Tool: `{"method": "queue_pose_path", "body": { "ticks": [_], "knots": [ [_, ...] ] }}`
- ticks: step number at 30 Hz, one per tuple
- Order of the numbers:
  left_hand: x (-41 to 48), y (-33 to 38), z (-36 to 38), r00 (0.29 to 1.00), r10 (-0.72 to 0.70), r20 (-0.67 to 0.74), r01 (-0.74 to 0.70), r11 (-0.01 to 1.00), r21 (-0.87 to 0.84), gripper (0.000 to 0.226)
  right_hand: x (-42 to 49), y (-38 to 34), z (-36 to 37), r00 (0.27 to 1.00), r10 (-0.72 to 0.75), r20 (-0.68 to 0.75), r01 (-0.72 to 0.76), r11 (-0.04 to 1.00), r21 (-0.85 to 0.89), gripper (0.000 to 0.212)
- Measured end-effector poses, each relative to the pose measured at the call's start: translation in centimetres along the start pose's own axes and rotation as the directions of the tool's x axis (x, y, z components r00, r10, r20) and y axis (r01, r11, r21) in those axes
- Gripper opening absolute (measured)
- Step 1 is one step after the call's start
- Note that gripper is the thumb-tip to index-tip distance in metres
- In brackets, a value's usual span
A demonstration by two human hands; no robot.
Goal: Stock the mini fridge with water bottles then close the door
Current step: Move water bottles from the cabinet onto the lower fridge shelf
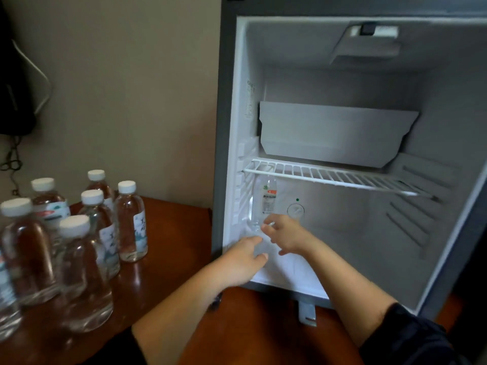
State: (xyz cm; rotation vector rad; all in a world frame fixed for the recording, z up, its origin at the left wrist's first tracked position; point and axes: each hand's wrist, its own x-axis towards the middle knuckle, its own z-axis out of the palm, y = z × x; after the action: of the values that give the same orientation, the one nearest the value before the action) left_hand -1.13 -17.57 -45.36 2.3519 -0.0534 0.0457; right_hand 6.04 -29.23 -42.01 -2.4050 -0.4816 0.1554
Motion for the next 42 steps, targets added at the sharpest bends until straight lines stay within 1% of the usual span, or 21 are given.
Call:
{"method": "queue_pose_path", "body": {
  "ticks": [2,7,10,14,16,18,19,20,22,24,26,30,33,37,39,42],
  "knots": [
    [-2.9,-0.2,-1.2,1.0,0.017,0.019,-0.017,1.0,-0.003,0.051,-2.1,-1.1,0.0,0.996,-0.027,0.082,0.031,0.999,-0.043,0.036],
    [-10.0,-1.1,-3.6,0.999,0.021,0.028,-0.021,1.0,0.002,0.048,-6.9,-4.6,1.0,0.96,-0.152,0.233,0.185,0.975,-0.127,0.033],
    [-13.9,-2.2,-4.9,1.0,0.004,-0.029,-0.001,0.995,0.096,0.045,-8.7,-7.1,2.4,0.927,-0.24,0.287,0.283,0.951,-0.121,0.03],
    [-18.0,-5.2,-7.1,0.992,-0.042,-0.123,0.058,0.99,0.129,0.047,-9.9,-10.5,4.8,0.878,-0.348,0.329,0.395,0.915,-0.084,0.024],
    [-19.6,-7.0,-8.3,0.984,-0.069,-0.165,0.095,0.983,0.156,0.042,-9.8,-12.2,6.3,0.858,-0.388,0.336,0.434,0.898,-0.074,0.023],
    [-20.9,-8.7,-9.3,0.972,-0.076,-0.221,0.122,0.971,0.204,0.034,-9.5,-13.8,7.8,0.84,-0.428,0.333,0.474,0.878,-0.068,0.024],
    [-21.5,-9.4,-9.7,0.966,-0.089,-0.243,0.14,0.969,0.202,0.032,-9.3,-14.6,8.6,0.833,-0.447,0.327,0.494,0.866,-0.077,0.028],
    [-22.0,-10.2,-10.0,0.96,-0.111,-0.258,0.162,0.969,0.186,0.032,-9.2,-15.3,9.3,0.828,-0.46,0.319,0.511,0.854,-0.095,0.033],
    [-22.6,-11.5,-10.5,0.948,-0.163,-0.274,0.21,0.965,0.154,0.041,-8.8,-16.6,10.5,0.827,-0.487,0.282,0.533,0.838,-0.118,0.045],
    [-22.6,-12.4,-10.8,0.931,-0.202,-0.303,0.238,0.967,0.088,0.049,-8.2,-17.7,11.6,0.827,-0.514,0.228,0.545,0.833,-0.1,0.055],
    [-22.3,-13.0,-11.0,0.916,-0.222,-0.333,0.227,0.974,-0.024,0.045,-7.6,-18.6,12.5,0.826,-0.532,0.184,0.552,0.831,-0.073,0.059],
    [-20.6,-13.9,-11.0,0.904,-0.254,-0.345,0.19,0.959,-0.208,0.046,-6.3,-20.0,13.9,0.803,-0.575,0.156,0.587,0.808,-0.043,0.051],
    [-18.8,-14.9,-11.0,0.89,-0.267,-0.369,0.15,0.937,-0.314,0.055,-5.8,-20.6,14.9,0.795,-0.591,0.133,0.599,0.8,-0.028,0.046],
    [-16.8,-16.7,-10.6,0.872,-0.29,-0.393,0.151,0.925,-0.348,0.065,-5.3,-20.6,16.0,0.796,-0.602,0.065,0.6,0.798,0.051,0.033],
    [-16.3,-17.2,-9.8,0.855,-0.305,-0.419,0.151,0.92,-0.361,0.063,-5.1,-20.3,16.0,0.786,-0.615,0.06,0.611,0.788,0.072,0.028],
    [-16.0,-17.7,-8.5,0.817,-0.289,-0.499,0.113,0.929,-0.353,0.054,-5.1,-19.5,15.6,0.774,-0.63,0.055,0.623,0.775,0.102,0.022]
  ]
}}
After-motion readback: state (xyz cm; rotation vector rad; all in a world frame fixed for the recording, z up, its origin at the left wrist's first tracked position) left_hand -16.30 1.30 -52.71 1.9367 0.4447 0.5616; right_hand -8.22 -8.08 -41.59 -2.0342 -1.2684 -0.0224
